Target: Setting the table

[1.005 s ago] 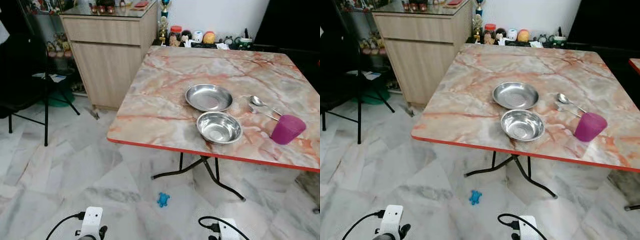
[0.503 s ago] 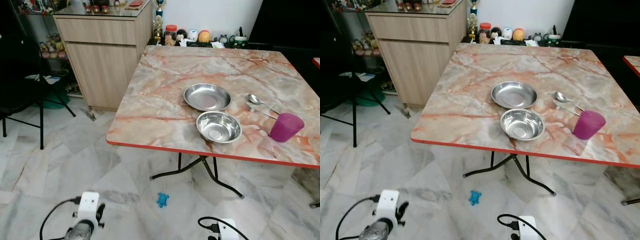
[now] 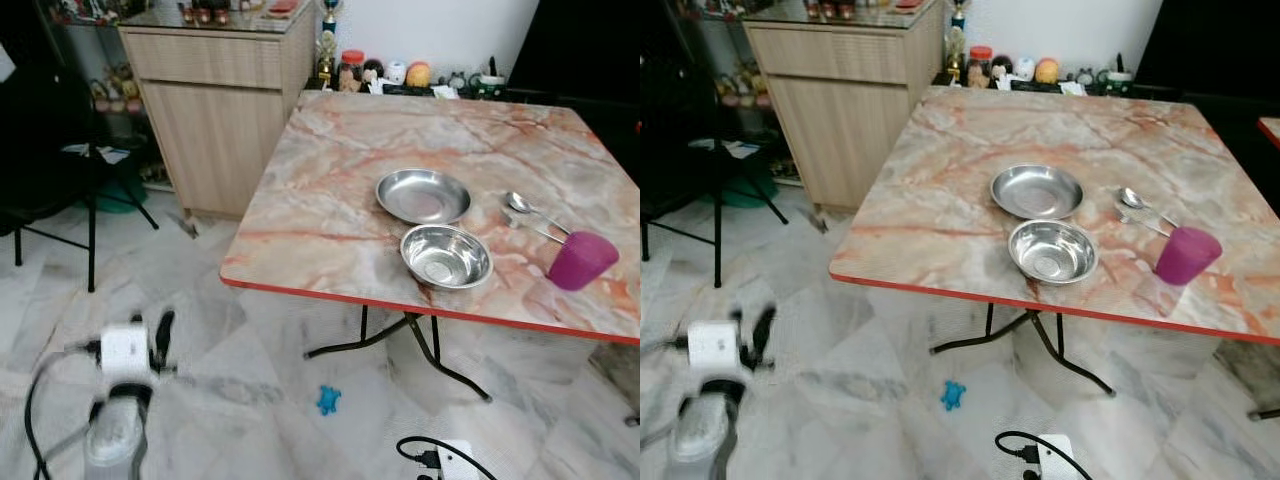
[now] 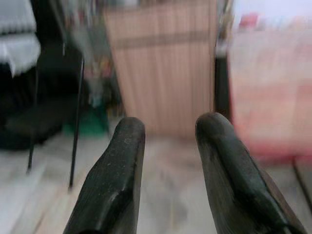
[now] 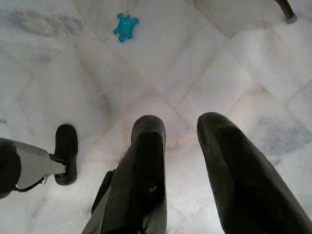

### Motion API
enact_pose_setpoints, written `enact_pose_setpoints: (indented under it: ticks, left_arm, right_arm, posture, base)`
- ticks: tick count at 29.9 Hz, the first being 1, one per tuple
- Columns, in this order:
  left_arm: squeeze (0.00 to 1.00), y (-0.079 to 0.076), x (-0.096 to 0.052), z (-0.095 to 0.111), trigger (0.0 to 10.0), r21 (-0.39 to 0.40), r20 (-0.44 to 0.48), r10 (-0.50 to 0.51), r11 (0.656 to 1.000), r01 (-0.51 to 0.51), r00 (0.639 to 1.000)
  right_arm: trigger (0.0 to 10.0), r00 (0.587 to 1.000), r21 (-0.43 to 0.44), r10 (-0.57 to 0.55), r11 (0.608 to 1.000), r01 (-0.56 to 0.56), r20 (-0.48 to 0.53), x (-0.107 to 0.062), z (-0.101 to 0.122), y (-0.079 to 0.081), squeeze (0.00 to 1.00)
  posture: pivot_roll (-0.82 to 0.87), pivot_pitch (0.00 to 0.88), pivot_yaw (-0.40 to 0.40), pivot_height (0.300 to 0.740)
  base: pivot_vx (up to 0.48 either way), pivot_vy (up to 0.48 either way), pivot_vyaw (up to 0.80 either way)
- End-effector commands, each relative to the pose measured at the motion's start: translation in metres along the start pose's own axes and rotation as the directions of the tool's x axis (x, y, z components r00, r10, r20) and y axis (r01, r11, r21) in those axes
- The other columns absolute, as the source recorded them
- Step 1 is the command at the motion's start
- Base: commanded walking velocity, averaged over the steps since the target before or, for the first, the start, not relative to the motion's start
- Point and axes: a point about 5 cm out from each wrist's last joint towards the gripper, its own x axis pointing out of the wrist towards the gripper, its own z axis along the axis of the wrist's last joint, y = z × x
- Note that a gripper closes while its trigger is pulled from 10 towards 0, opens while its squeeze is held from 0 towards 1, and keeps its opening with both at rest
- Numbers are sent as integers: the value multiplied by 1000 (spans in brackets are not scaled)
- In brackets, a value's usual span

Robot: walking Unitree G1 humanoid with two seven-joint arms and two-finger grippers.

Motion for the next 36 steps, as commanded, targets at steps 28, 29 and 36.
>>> enact_pose_setpoints:
  ticks: [28, 29, 36]
  left_arm:
    - [0, -86, 22, 32, 10000, -161, 17, -309, 938, 308, 951]
    - [0, -87, 23, 33, 10000, -165, 21, -310, 937, 309, 951]
    - [0, -85, 25, 38, 10000, -171, 32, -303, 937, 304, 953]
  right_arm:
    - [10000, 999, 39, -39, 999, 39, 0, 0, 2, -5, 0]
    - [10000, 999, 37, -38, 999, 38, -1, 0, 2, -5, 0]
    - [10000, 999, 36, -37, 999, 37, -1, 0, 2, -4, 0]
  posture:
    - [119, 0, -52, 740]
    - [119, 0, -53, 740]
    - [125, 0, -52, 740]
  base:
    - [0, 0, -274]
    - [0, 0, -763]
    - [0, 0, -763]
